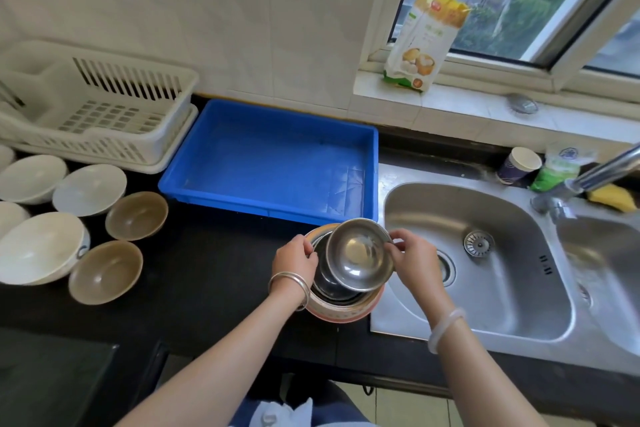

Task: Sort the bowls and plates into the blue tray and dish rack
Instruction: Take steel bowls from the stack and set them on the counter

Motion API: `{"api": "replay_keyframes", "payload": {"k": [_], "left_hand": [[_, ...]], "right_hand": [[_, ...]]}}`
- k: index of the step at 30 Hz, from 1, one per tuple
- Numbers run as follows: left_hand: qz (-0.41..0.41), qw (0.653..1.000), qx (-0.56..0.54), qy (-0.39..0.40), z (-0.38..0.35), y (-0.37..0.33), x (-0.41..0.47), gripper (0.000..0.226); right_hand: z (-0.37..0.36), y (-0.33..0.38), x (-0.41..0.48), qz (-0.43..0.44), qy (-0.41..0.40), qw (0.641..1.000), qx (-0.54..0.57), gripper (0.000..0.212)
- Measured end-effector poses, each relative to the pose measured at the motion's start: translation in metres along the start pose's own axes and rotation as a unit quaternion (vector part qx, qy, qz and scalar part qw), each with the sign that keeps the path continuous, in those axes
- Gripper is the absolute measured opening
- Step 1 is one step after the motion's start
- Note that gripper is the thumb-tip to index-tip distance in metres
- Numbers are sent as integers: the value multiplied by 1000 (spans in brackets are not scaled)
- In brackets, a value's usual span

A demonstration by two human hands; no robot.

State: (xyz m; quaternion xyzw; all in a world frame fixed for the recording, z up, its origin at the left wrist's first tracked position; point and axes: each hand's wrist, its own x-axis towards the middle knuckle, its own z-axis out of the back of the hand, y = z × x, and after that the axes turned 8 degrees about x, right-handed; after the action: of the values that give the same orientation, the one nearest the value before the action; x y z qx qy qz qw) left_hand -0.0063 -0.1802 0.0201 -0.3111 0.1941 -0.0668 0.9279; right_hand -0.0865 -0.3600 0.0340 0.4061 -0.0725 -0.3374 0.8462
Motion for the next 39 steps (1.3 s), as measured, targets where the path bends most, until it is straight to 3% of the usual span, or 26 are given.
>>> {"api": "replay_keyframes", "payload": {"k": [6, 11, 22, 30, 39], "left_hand": [[10, 999, -50, 13, 13, 3, 3, 8], [55, 988, -147, 5, 37, 19, 4, 10], [176, 941, -278, -79, 91, 92, -8, 8], [280, 882, -349, -146, 102, 163, -30, 14], [368, 831, -379, -175, 102, 220, -35, 18]], "right_hand": [[8, 17, -2, -13, 14, 998, 64, 12], [11, 42, 0, 5, 30, 992, 125, 29], [-51, 94, 8, 27, 125, 979, 160, 18], [-150, 121, 11, -73, 246, 940, 224, 13], [-228, 138, 8, -150, 284, 916, 240, 17]]}}
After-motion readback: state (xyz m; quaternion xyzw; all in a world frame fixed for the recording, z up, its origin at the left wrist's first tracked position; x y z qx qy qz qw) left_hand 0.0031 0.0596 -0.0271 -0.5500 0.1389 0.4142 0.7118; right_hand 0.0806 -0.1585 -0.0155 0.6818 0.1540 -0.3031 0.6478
